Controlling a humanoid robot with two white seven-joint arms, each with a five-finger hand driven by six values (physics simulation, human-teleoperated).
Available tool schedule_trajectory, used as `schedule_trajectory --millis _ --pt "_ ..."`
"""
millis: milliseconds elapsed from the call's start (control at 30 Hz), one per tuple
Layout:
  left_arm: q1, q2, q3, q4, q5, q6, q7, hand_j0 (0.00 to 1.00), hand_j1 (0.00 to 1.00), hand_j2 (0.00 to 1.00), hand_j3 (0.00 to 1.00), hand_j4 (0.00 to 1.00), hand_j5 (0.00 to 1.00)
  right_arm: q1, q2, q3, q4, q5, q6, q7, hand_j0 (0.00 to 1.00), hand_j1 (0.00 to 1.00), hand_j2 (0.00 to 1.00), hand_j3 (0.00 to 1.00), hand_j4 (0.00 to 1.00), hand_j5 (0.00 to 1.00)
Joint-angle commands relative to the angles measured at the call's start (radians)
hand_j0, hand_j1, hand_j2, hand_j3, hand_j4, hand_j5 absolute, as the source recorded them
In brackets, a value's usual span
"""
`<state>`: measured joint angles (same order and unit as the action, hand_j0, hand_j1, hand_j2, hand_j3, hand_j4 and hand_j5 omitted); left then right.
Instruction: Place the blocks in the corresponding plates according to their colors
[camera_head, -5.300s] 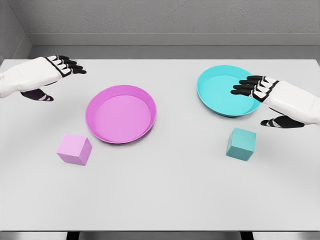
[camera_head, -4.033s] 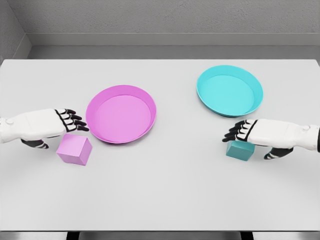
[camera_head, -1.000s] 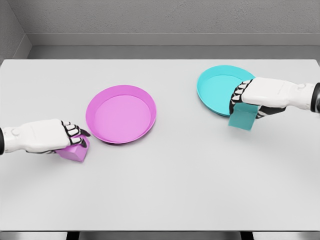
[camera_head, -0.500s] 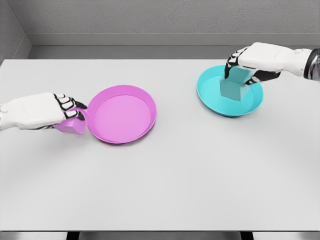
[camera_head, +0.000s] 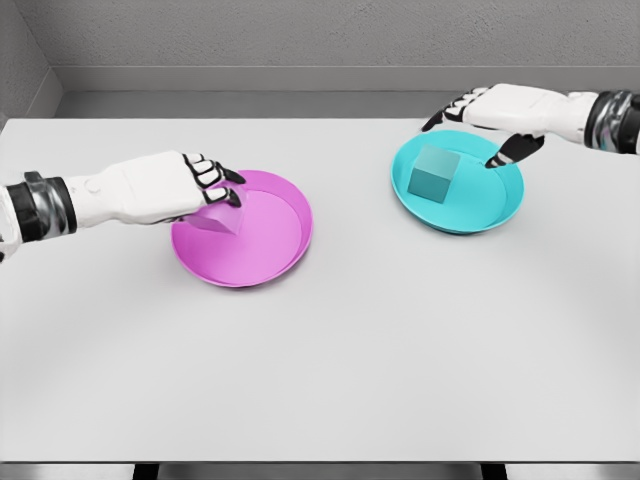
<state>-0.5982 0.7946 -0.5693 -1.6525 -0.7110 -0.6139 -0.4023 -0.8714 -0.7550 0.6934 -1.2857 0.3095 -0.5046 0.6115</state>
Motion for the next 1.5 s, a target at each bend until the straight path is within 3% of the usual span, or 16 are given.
schedule_trajectory --millis 0,133,233,400,467,533,800,867,1067,1233,1467 --pt "-0.005 -0.054 -0.047 0.031 -0.025 0.003 0.0 0.41 0.41 0.41 0.41 0.41 0.41 0.026 -0.073 -0.072 -0.096 -0.007 -0.008 -0.001 1.0 1.0 1.0 1.0 1.0 1.0" --pt "-0.029 -0.087 -0.09 0.085 -0.031 0.003 0.0 0.44 0.44 0.44 0.44 0.44 0.44 0.207 -0.179 -0.224 -0.25 -0.01 -0.087 -0.001 1.0 1.0 1.0 1.0 1.0 1.0" --pt "-0.057 -0.11 -0.116 0.117 -0.033 0.003 0.0 0.48 0.48 0.48 0.48 0.48 0.48 0.267 -0.21 -0.273 -0.25 -0.012 -0.106 -0.001 1.0 1.0 1.0 1.0 1.0 1.0" --pt "-0.058 -0.11 -0.115 0.122 -0.033 0.003 0.0 0.73 0.73 0.73 0.73 0.73 0.73 0.4 -0.248 -0.373 -0.251 -0.029 -0.106 -0.001 1.0 1.0 1.0 1.0 1.0 1.0" --pt "-0.066 -0.109 -0.115 0.122 -0.033 0.003 0.0 0.94 0.94 0.94 0.94 0.94 0.94 0.402 -0.247 -0.371 -0.251 -0.029 -0.106 -0.001 1.0 1.0 1.0 1.0 1.0 1.0" --pt "-0.066 -0.109 -0.113 0.122 -0.033 0.003 0.0 1.0 1.0 1.0 1.0 1.0 1.0 0.402 -0.247 -0.368 -0.251 -0.029 -0.106 -0.001 1.0 1.0 1.0 1.0 1.0 1.0" --pt "-0.088 -0.1 -0.104 0.12 -0.018 0.003 0.003 1.0 1.0 1.0 1.0 1.0 1.0 0.407 -0.237 -0.368 -0.25 -0.029 -0.106 -0.001 1.0 1.0 1.0 1.0 1.0 1.0" --pt "-0.088 -0.094 -0.072 0.112 0.007 0.003 0.008 1.0 1.0 1.0 1.0 1.0 1.0 0.41 -0.237 -0.368 -0.25 -0.029 -0.106 -0.001 1.0 1.0 1.0 1.0 1.0 1.0" --pt "-0.071 0.089 -0.05 0.077 0.156 0.003 0.008 1.0 1.0 1.0 1.0 1.0 1.0 0.407 -0.225 -0.37 -0.212 -0.029 -0.106 -0.001 1.0 1.0 1.0 1.0 1.0 1.0" --pt "-0.005 0.218 -0.043 0.057 0.295 0.003 0.008 1.0 1.0 1.0 1.0 1.0 1.0 0.397 -0.214 -0.37 -0.208 -0.026 -0.106 -0.001 1.0 1.0 1.0 1.0 1.0 1.0" --pt "0.044 0.281 -0.03 0.06 0.332 0.003 0.007 1.0 1.0 1.0 1.0 1.0 1.0 0.396 -0.211 -0.37 -0.205 -0.024 -0.106 -0.001 1.0 1.0 1.0 1.0 1.0 1.0"
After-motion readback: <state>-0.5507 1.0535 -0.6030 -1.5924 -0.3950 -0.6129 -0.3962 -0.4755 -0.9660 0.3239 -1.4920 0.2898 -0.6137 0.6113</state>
